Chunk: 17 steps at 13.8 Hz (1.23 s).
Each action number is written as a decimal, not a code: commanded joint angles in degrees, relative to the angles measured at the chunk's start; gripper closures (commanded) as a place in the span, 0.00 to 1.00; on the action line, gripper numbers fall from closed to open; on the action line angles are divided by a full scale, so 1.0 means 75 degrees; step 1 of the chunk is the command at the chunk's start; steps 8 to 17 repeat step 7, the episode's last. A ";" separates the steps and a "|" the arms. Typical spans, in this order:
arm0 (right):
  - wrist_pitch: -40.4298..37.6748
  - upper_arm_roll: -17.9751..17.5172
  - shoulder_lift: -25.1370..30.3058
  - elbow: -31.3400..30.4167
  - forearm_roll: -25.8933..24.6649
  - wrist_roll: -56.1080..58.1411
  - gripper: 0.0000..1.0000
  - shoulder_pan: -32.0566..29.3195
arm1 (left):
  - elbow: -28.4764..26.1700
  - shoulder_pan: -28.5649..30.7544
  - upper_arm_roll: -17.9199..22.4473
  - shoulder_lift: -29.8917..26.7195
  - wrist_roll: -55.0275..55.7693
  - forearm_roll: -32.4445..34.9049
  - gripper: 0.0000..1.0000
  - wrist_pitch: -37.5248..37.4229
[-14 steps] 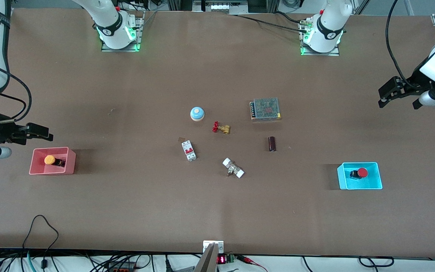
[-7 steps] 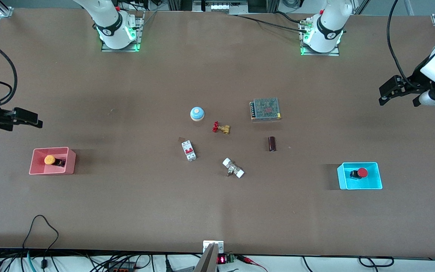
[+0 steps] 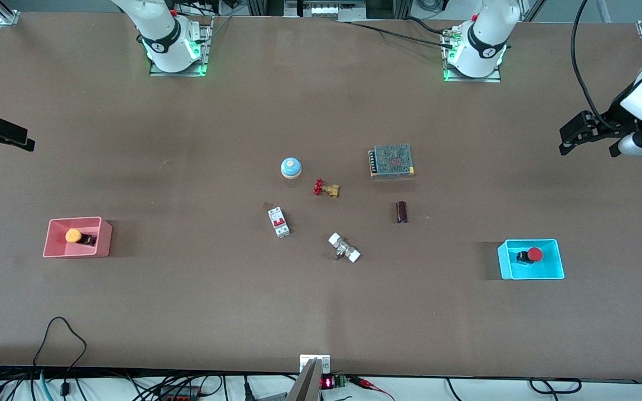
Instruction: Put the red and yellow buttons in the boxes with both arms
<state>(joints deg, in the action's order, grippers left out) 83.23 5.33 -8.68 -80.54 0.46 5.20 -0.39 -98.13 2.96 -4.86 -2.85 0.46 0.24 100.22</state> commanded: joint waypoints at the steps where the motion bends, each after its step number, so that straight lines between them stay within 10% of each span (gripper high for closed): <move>1: 0.0340 -0.0184 0.0546 -0.0826 -0.0120 -0.0166 0.00 -0.0065 | -0.0135 0.0075 -0.0044 -0.0194 -0.0085 -0.0126 0.00 -0.0038; 17: 0.0282 -0.0230 0.0712 -0.0969 -0.0120 -0.0166 0.00 -0.0054 | -0.0123 0.0075 -0.0044 -0.0194 -0.0085 -0.0126 0.00 -0.0038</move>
